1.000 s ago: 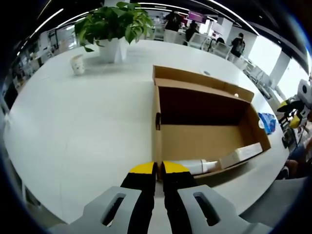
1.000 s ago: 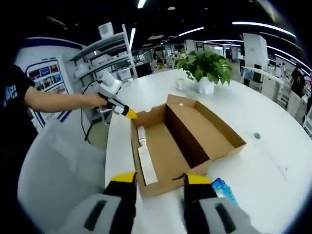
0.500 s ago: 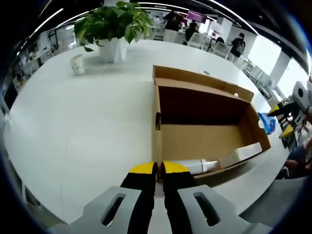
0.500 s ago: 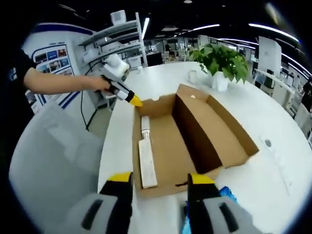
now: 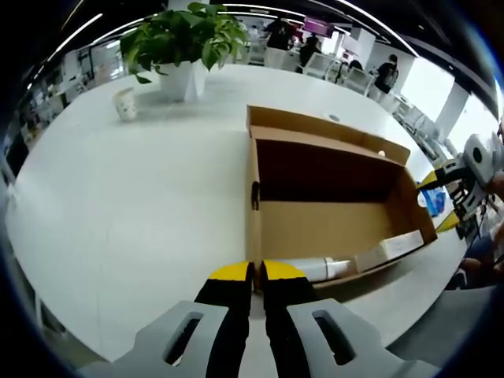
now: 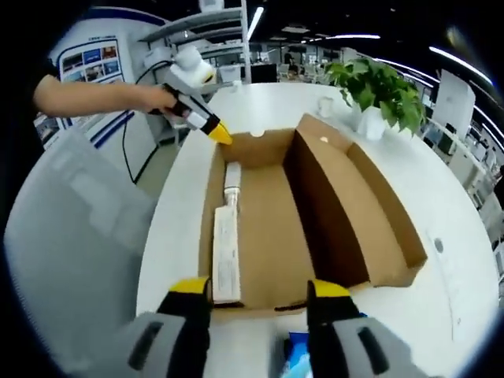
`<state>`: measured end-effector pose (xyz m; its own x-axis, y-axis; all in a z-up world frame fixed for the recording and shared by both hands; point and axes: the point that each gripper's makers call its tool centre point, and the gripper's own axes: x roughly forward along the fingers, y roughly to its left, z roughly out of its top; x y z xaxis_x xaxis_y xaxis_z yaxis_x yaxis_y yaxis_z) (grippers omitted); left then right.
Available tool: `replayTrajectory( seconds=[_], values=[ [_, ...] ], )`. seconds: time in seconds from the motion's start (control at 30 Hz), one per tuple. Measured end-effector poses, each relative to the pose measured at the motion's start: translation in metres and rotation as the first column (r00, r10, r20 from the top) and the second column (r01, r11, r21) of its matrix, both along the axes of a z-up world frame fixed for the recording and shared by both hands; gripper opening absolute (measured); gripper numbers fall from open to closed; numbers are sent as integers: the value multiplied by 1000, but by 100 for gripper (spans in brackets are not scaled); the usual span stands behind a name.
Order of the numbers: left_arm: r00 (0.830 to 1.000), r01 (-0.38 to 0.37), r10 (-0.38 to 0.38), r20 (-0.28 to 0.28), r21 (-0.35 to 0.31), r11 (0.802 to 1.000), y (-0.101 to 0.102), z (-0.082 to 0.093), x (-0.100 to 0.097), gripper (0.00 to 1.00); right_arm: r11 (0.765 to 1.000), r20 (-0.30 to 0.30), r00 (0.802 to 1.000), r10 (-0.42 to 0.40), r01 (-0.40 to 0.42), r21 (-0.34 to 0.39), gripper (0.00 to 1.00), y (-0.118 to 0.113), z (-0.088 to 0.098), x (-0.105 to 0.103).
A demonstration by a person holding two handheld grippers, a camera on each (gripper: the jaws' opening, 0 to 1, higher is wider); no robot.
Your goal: Operate the shoe box by opening the lid, removing the specified soft item, and placing it in the target area until the item is outside and the box remains undamaged.
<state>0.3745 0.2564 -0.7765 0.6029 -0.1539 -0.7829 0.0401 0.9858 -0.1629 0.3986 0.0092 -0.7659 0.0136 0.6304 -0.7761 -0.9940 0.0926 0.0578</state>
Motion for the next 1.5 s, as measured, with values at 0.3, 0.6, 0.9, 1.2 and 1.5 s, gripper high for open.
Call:
replayTrajectory(
  seconds=[0.3,0.6,0.9,1.2,1.5],
  values=[
    [1000,-1,1,-1,3,1000,5,-2,4,2,999,-27,999,29,-30,-30,47,10,-15,-6],
    [1000,7,-7,-11,12,1000,10,-6,8,2,999,-38,999,35,-36,-33,45,16,-23,-4],
    [1000,7,-7,-10,15,1000,10,-5,7,2,996,-11,998,62,-63,-68,45,14,-27,0],
    [1000,5,-5,-10,10,1000,11,-7,9,2,995,18,998,59,-58,-75,42,12,-24,7],
    [1000,3,-3,-9,5,1000,9,-6,7,2,998,-44,997,63,-63,-12,40,26,-26,-6]
  ],
)
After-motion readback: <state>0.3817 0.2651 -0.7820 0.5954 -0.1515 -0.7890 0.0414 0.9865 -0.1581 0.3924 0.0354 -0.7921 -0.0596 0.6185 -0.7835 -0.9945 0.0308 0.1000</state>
